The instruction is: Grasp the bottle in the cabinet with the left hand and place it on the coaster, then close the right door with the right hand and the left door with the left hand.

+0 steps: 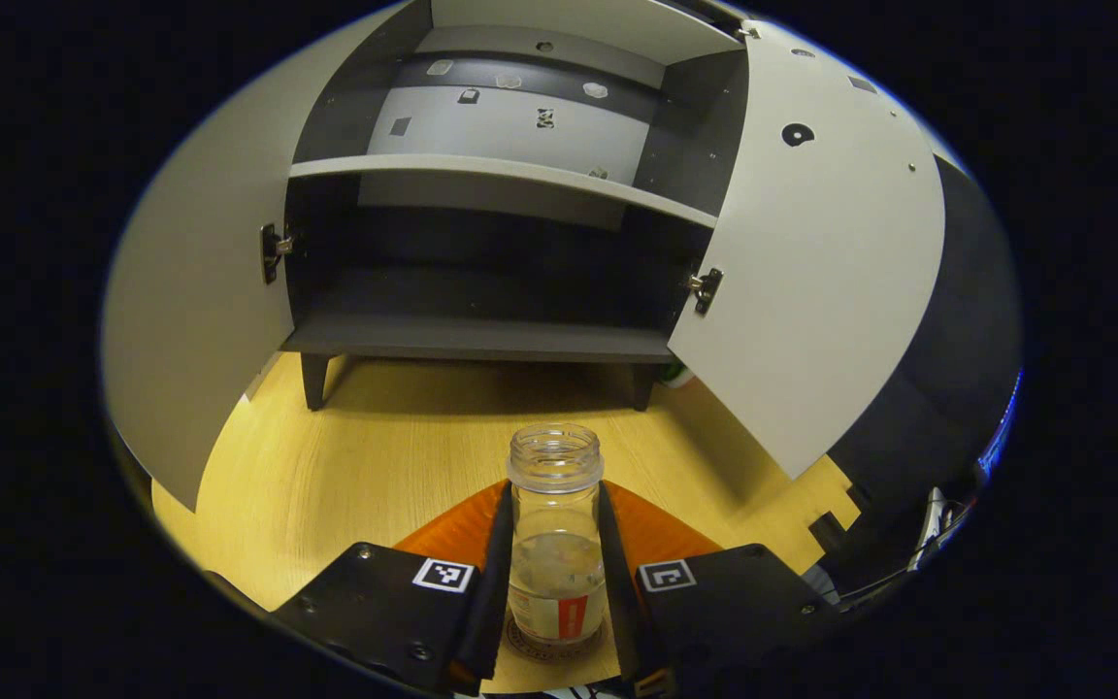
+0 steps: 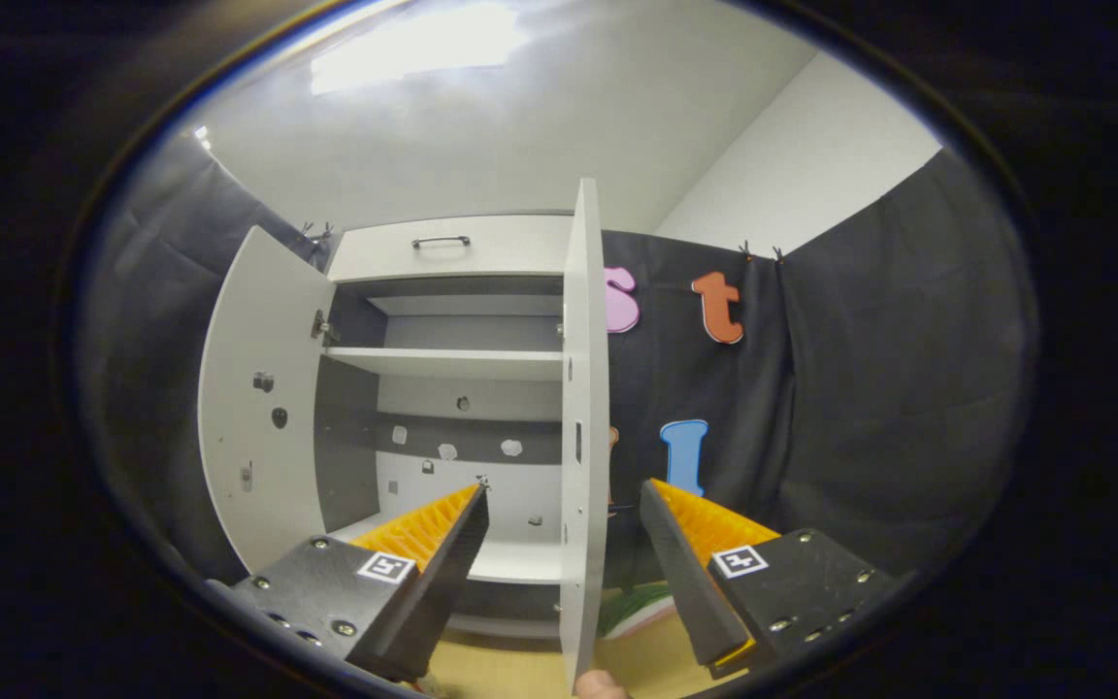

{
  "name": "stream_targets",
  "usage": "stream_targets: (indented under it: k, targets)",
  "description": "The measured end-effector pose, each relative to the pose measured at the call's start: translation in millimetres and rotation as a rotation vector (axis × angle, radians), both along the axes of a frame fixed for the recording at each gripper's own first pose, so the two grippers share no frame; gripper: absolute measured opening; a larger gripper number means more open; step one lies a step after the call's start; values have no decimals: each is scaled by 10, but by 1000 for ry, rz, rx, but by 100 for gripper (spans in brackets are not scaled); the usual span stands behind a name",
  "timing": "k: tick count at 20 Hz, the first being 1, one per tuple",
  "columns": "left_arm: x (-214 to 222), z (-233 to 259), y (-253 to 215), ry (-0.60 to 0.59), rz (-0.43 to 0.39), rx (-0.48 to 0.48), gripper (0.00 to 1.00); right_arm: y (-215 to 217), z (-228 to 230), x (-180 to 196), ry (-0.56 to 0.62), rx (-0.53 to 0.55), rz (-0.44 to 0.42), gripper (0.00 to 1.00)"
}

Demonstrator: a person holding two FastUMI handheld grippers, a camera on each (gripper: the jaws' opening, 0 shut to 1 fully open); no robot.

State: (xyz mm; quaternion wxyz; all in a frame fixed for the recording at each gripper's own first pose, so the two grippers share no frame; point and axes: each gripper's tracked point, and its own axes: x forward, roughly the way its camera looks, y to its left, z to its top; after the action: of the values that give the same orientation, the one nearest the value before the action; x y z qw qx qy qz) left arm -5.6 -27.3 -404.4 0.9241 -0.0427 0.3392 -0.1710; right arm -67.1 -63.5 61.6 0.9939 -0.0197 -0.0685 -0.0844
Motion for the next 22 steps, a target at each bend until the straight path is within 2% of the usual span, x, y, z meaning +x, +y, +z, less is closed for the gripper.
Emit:
stream_targets:
  k: [1, 4, 8, 10, 11, 13, 14, 18, 19, 22]
  targets:
    - [-3, -53, -6, 4, 3, -6, 48, -17, 3, -4, -1, -5, -4, 93]
    - [23, -71, 11, -24, 22, -14, 48, -44, 31, 2, -6, -14, -15, 96]
    - [-14, -87, -22, -38, -1, 5, 48, -39, 31, 29, -6, -22, -18, 95]
    - [-36, -85, -48, -50, -21, 20, 51, -28, 21, 49, -4, -27, -15, 96]
    - [-61, -81, -56, -55, -30, 27, 48, -24, 13, 54, -4, -28, -13, 95]
    - [-148, -77, -76, -53, -42, 34, 52, -14, 5, 57, -4, -27, -9, 95]
    - [-188, -71, -76, -51, -45, 34, 49, -7, 3, 70, -4, -27, -6, 95]
    - [-278, -29, -34, -63, -33, 28, 50, 0, -32, 86, -4, -32, 0, 96]
    - [-300, -28, -23, -65, -28, 27, 53, 6, -34, 89, -5, -33, 2, 96]
    - [-356, -7, -9, -67, -22, 23, 51, 21, -30, 100, -10, -36, 11, 95]
